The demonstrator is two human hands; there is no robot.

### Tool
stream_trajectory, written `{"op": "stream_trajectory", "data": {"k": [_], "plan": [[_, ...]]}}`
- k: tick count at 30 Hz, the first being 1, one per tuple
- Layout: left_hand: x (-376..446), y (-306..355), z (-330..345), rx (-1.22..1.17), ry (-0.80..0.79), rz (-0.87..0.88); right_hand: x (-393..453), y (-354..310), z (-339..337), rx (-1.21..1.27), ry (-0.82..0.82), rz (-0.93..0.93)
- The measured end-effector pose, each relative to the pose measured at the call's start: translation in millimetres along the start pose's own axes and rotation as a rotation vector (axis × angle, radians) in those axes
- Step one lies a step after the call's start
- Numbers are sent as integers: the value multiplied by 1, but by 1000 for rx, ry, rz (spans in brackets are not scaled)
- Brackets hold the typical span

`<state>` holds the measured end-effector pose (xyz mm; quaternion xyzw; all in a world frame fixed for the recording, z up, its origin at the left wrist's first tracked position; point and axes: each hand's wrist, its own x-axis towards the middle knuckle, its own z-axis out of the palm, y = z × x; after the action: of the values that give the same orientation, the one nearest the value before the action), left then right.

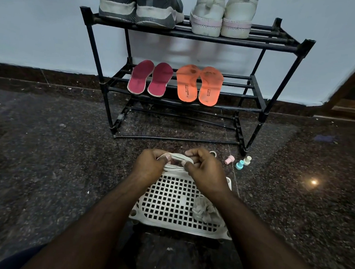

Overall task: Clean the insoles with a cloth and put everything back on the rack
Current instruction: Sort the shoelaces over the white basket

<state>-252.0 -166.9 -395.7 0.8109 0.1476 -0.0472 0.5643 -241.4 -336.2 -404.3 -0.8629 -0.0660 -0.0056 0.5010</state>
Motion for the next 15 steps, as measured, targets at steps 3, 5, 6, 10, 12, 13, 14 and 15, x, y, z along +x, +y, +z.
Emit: {"op": "stream_trajectory", "data": {"k": [3,5,6,10,12,13,14,15], "plan": [[1,-5,0,33,-21,-35,2,2,5,-54,-5,18],[2,-9,0,69,-40,-35,3,3,9,-102,-20,42],[3,-11,-1,87,-49,-36,3,4,12,-122,-31,51],[9,-18,-10,265,-70,-32,5,5,24,-199,-82,49],[12,-21,-14,415,-55,-37,8,6,33,-211,-116,44],[14,-24,-16,466,-45,-45,9,7,38,-214,-128,57],[16,-26,-17,501,-35,-53,11,9,42,-214,-134,75],[18,-28,-18,532,-27,-58,13,11,47,-215,-141,93]]}}
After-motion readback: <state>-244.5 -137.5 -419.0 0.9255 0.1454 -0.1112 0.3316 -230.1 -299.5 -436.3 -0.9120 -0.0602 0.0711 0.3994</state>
